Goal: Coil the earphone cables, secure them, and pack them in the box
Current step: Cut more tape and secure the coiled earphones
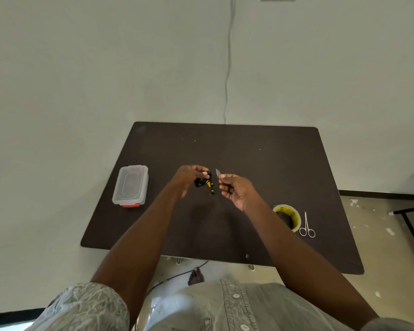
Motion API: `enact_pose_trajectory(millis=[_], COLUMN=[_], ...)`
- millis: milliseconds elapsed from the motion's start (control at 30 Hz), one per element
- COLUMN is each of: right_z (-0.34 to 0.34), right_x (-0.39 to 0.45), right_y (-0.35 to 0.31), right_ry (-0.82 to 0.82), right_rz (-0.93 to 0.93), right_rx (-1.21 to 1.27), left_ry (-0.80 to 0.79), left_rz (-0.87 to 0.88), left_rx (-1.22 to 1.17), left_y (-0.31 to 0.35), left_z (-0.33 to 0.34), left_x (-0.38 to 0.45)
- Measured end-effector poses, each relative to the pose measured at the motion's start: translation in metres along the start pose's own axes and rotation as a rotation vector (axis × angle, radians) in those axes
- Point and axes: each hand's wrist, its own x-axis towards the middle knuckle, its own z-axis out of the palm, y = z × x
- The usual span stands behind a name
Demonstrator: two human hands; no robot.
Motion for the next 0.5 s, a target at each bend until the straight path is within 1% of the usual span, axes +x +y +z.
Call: enact_pose_trajectory(millis=[133,333,500], right_z=[-0.002,0.002,0.011], right_x=[-0.004,-0.007,-0.012], right_y=[-0.003,-0.003,-0.002], right_ry=[-0.011,-0.079,-0.094], right_rz=[0.007,0.032,0.052], right_rx=[0.052,0.215,0.272], left_ry=[0.054,0.062,0.093], left_rz=[0.045,0.059,-0.003], left_rx=[0.068,0.125,0.048], left_y=[0.01,0.024,0.029], left_z=[0.002,0.003,0.002], left_x=[0.003,-0.003,-0.007])
